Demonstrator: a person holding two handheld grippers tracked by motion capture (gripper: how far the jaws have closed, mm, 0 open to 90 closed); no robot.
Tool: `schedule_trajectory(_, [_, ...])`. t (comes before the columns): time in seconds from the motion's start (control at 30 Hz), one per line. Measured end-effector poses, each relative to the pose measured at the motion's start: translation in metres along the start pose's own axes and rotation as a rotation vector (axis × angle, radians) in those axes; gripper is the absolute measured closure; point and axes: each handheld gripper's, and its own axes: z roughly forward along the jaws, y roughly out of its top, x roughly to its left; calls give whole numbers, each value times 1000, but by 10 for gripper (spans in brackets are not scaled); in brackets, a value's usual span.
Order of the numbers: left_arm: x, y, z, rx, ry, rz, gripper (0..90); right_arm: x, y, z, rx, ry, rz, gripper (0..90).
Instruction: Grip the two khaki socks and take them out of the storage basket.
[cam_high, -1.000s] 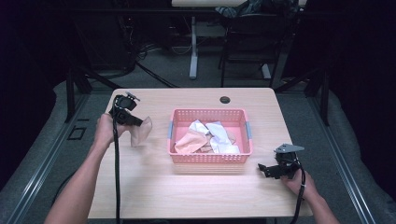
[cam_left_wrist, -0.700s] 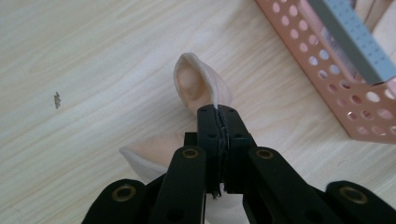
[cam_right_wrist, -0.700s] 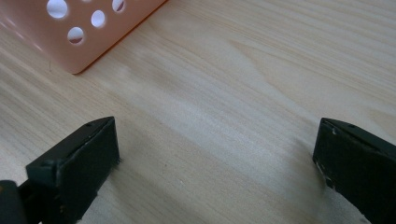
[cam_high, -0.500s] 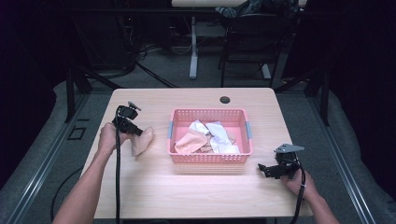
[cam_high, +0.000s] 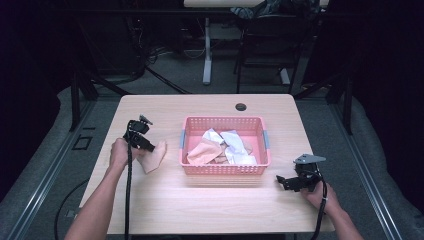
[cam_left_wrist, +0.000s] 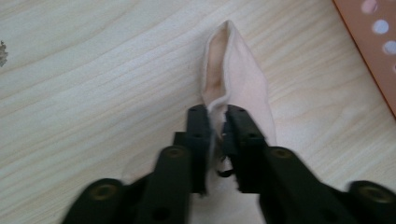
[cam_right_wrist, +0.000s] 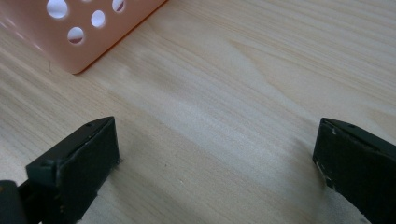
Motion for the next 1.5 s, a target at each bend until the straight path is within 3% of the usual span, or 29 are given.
schedule_trajectory(0.1, [-1, 1, -7, -20, 14, -20, 449, 0, 0, 0, 2, 1, -2, 0])
schedule_trajectory(0.2, [-3, 4, -20, -54, 12, -17, 300, 0, 0, 0, 2, 1, -2, 0])
schedule_trajectory(0.37, [-14, 12, -42, -114, 3, 21, 156, 0, 0, 0, 2, 2, -2, 0])
schedule_trajectory(0.57, [-40, 25, -65, -192, -23, 98, 123, 0, 0, 0, 2, 2, -2, 0])
schedule_trajectory(0.77, [-67, 37, -74, -216, -30, 181, 82, 0, 0, 0, 0, 0, 0, 0])
schedule_trajectory(1.03, [-87, 47, -65, -218, -51, 224, 23, 0, 0, 0, 2, 2, -2, 0])
schedule_trajectory(1.5, [-122, 61, -40, -173, -76, 310, 0, 0, 0, 0, 0, 0, 0, 0])
